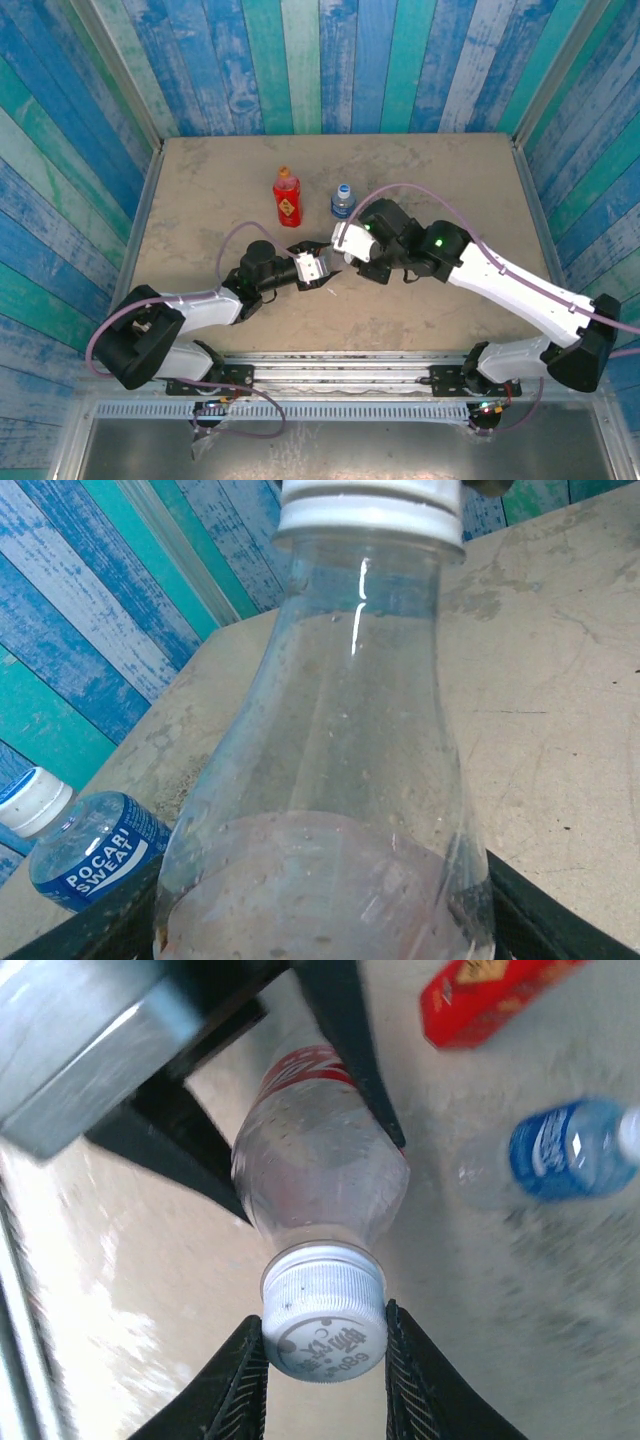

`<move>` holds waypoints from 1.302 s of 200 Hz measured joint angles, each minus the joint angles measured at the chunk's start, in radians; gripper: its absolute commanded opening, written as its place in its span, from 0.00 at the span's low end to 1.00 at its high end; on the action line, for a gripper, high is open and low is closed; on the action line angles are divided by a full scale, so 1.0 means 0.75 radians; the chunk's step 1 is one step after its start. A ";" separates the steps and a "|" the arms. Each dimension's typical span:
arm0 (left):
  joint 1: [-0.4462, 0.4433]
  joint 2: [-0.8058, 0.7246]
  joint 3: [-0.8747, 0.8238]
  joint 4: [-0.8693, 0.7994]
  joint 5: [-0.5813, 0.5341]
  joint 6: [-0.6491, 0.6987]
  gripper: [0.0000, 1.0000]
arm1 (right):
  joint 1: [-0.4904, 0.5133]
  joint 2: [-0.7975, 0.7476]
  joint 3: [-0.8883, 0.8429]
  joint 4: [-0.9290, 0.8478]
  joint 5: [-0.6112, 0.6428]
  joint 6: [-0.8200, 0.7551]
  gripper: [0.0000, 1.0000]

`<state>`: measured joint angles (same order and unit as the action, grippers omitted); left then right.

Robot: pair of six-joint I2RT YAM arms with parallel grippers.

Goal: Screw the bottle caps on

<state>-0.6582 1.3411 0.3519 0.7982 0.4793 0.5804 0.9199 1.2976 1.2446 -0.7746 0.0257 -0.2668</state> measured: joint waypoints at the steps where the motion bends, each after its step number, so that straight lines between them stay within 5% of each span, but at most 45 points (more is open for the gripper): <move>1: 0.000 0.000 0.000 0.001 0.000 0.000 0.64 | -0.001 -0.002 -0.002 0.003 0.000 0.013 0.14; 32: 0.000 -0.005 -0.001 0.007 0.002 -0.016 0.64 | -0.068 -0.048 -0.069 0.097 -0.135 0.613 0.25; 62: -0.001 -0.005 -0.010 0.020 0.009 -0.036 0.64 | -0.144 -0.075 -0.106 0.129 -0.267 0.750 0.46; 112: -0.002 -0.005 -0.015 0.024 0.013 -0.036 0.64 | -0.150 -0.206 -0.100 0.082 -0.312 0.151 0.61; 167: -0.002 -0.005 -0.017 0.024 0.013 -0.035 0.64 | -0.084 -0.113 -0.029 -0.044 -0.170 -0.583 0.56; 260: -0.001 -0.005 -0.022 0.021 0.003 -0.025 0.64 | -0.065 0.037 0.044 -0.067 -0.116 -0.749 0.46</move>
<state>-0.6586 1.3376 0.3355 0.8139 0.4816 0.5617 0.8711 1.3254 1.2774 -0.8249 -0.0616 -0.8284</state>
